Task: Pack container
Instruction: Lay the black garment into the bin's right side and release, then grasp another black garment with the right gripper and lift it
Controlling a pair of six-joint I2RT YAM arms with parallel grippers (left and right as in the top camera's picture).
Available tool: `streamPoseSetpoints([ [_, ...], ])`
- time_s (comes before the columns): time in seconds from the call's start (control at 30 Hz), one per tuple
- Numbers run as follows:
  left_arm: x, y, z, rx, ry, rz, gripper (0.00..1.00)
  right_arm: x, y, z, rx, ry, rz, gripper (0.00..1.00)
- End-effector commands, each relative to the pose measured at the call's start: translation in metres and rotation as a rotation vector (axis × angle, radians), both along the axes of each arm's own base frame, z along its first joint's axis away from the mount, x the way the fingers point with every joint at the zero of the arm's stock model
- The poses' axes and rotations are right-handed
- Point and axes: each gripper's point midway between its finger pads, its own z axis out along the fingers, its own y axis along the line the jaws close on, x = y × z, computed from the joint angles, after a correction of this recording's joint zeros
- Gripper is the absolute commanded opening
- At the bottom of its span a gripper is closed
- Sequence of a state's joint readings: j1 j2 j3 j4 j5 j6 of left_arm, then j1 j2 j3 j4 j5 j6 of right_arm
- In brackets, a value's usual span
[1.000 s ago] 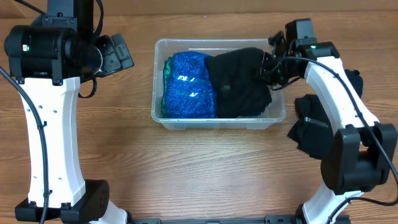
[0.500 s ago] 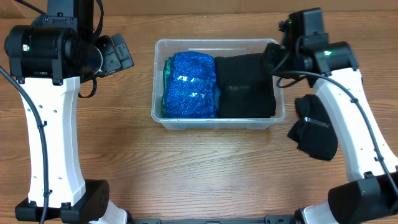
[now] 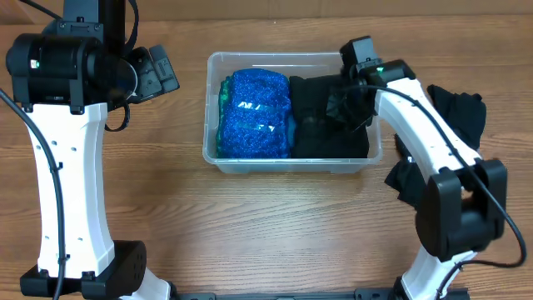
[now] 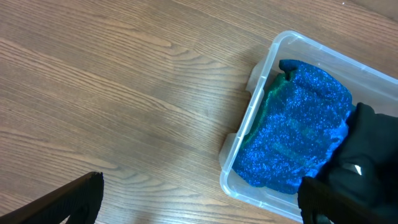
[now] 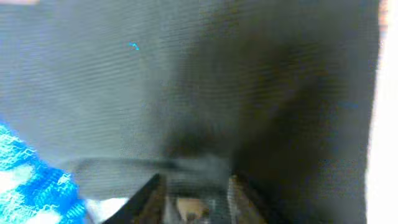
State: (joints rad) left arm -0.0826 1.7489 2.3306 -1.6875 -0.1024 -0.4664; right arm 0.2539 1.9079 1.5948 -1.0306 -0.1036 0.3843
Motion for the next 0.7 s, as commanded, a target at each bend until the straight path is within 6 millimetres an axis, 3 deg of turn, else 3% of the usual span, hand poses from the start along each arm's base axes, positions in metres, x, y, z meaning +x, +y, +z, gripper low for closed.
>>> streamPoseSetpoints([
  [0.0,-0.001,0.004,0.0,0.02,0.003,-0.006,1.0,0.015,-0.015,0.118,0.034,-0.303,-0.001,0.86],
  [0.07,-0.001,0.004,0.0,0.02,0.003,-0.006,1.0,0.013,-0.032,0.153,0.048,-0.396,-0.041,1.0],
  [0.13,-0.001,0.004,0.0,0.02,0.003,-0.006,1.0,0.011,-0.068,0.176,0.041,-0.454,-0.124,1.0],
  [0.23,-0.001,0.004,0.0,0.02,0.003,-0.006,1.0,0.009,-0.137,0.172,0.013,-0.43,-0.283,1.0],
  [0.37,-0.001,0.004,0.0,0.02,0.003,-0.006,1.0,0.005,-0.215,0.146,0.02,-0.356,-0.441,1.0],
  [0.47,-0.001,0.004,0.0,0.02,0.003,-0.006,1.0,0.0,-0.27,0.113,0.036,-0.284,-0.525,1.0],
  [0.53,-0.001,0.004,0.0,0.02,0.003,-0.006,1.0,-0.004,-0.298,0.084,0.053,-0.219,-0.584,1.0],
  [0.57,-0.001,0.004,0.0,0.019,0.002,-0.006,1.0,-0.005,-0.314,0.059,0.065,-0.17,-0.601,1.0],
  [0.67,-0.001,0.004,0.0,0.02,0.003,-0.006,1.0,-0.006,-0.332,0.017,0.076,-0.092,-0.612,1.0],
])
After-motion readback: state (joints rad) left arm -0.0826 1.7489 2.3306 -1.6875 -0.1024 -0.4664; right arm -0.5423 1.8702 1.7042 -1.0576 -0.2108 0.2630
